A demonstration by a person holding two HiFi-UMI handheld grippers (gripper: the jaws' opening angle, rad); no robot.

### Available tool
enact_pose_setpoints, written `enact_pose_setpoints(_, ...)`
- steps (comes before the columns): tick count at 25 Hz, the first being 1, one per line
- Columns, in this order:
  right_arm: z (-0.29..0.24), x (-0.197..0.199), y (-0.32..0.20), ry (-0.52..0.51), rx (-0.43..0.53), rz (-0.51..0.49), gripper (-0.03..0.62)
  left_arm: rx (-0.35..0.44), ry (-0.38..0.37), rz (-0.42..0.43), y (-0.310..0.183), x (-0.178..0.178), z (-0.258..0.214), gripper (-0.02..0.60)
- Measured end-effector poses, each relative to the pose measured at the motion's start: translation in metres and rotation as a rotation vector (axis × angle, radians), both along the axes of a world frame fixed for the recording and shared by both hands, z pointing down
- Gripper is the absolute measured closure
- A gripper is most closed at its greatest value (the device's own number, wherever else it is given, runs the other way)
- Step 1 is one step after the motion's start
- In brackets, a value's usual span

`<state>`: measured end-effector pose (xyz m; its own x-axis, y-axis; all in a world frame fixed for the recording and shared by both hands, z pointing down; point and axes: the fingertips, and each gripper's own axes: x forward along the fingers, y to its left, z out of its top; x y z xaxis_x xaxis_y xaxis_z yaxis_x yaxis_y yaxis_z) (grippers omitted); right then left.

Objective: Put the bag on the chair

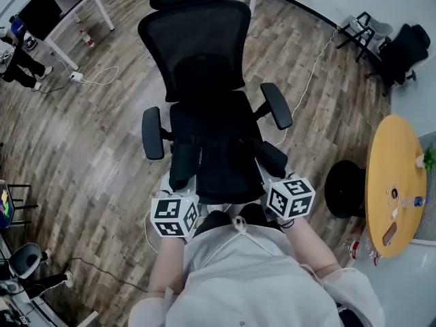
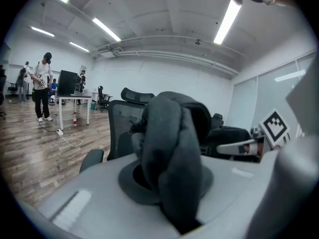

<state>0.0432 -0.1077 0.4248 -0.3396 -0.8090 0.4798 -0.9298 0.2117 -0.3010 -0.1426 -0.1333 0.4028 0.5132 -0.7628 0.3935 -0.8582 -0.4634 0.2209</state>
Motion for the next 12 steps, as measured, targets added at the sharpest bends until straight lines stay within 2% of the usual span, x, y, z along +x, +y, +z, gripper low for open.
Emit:
enact_pose_setpoints(4, 0.023, -0.003, -0.042, 0.006, -0.037, -0.008, 0.563, -0.041, 0.0, -0.012, -0.04, -0.004, 0.024, 0.554)
enact_pose_setpoints(12, 0.091, 0.0, -0.143, 0.022, -0.139, -0.095, 0.563, -0.165, -0.036, -0.07, -0.135, 0.002, 0.101, 0.554)
